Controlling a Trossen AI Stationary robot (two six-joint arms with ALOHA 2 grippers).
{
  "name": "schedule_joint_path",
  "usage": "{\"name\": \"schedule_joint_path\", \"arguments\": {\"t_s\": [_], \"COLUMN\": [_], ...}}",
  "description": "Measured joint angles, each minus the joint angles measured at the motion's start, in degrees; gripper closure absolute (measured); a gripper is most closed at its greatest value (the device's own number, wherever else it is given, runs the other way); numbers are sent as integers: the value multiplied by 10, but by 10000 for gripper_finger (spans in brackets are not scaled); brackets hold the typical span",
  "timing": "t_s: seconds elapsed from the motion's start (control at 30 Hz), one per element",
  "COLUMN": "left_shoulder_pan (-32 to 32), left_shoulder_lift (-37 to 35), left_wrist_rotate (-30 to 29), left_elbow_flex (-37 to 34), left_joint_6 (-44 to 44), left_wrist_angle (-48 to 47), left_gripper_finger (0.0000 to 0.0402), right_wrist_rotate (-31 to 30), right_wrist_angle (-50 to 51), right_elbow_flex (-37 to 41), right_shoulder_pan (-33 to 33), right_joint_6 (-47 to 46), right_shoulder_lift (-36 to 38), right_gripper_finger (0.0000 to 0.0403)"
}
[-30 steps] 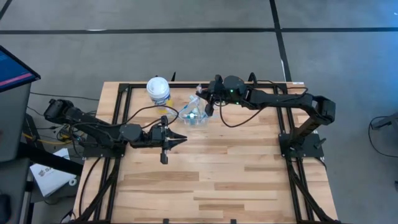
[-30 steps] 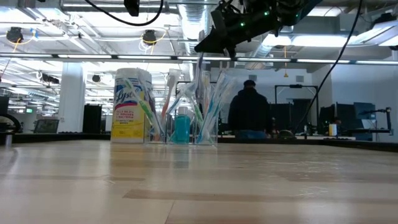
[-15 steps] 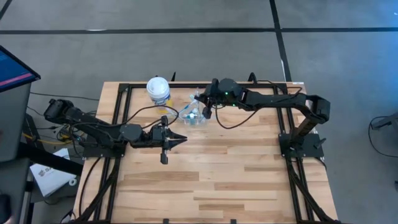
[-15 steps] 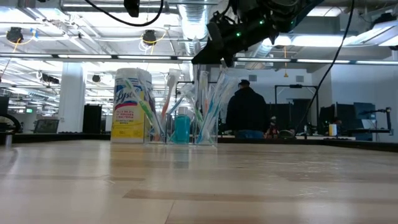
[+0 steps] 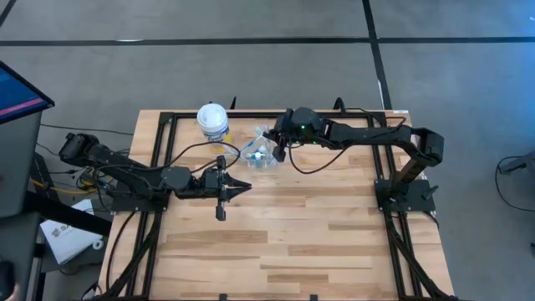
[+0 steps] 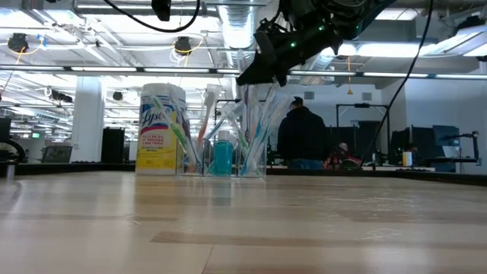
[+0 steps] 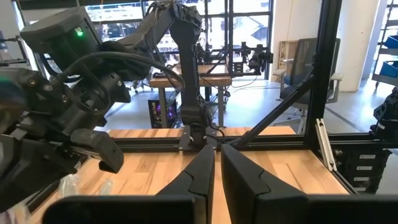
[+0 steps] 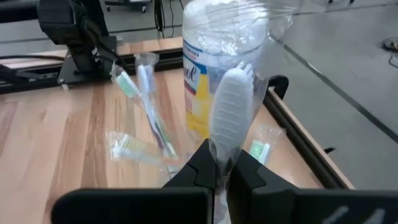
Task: Pick & Place toothbrushing station
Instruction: Put the purple toothbrush into the transparent organizer
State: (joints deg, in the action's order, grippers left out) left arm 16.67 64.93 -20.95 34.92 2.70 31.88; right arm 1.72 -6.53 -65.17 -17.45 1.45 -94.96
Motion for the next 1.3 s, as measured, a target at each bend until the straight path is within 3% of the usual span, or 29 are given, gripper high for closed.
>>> {"name": "schedule_joint_path", "arguments": {"t_s": [0.57,0.83,1.3], "left_shoulder_pan": [7,6,6], "left_shoulder_lift": [0,0,0], "left_wrist_rotate": [1,1,0], "left_elbow_flex": [0,0,0], "left_joint_6": [-2,-2,-2], "left_wrist_angle": [-10,-10,-10], "left_gripper_finger": [380,380,380], "right_wrist_rotate": [0,4,13], "right_wrist_angle": [-1,-95,-90], "right_elbow_flex": [13,73,86], "right_shoulder_pan": [25,24,23], "right_joint_6": [2,-10,-10], "right_shoulder_lift": [0,4,5], "right_gripper_finger": [401,401,397]}}
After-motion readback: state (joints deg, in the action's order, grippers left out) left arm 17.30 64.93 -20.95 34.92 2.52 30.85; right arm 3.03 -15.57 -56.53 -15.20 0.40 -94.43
